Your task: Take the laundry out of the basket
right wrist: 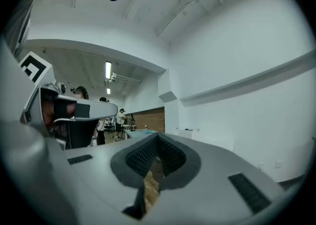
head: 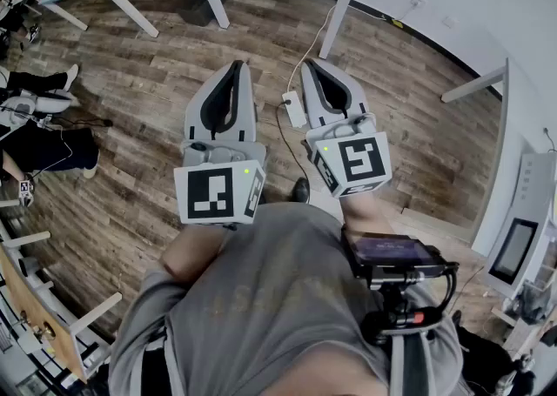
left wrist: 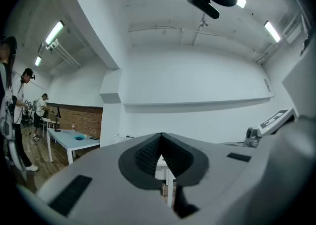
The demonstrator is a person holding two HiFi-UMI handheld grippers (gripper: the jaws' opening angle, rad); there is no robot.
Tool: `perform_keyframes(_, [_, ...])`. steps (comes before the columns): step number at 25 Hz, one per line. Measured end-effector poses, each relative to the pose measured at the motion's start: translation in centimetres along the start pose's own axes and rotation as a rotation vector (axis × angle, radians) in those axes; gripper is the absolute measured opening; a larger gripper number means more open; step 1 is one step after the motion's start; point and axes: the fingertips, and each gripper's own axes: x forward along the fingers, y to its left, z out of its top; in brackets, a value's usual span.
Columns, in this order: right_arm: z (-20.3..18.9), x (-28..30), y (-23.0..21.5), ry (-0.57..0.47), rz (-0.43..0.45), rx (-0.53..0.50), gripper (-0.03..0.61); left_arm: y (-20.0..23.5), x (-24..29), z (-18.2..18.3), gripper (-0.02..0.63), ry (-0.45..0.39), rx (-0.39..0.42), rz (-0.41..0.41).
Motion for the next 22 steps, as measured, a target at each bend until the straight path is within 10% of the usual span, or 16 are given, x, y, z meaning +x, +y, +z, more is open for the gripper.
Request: perform_keyframes(22, [-3.0, 2.5, -6.6, 0.037, 0.046, 0.062, 0.008, -0.2, 3.6, -3.6, 0.008, 0.071, -0.033, 0.124])
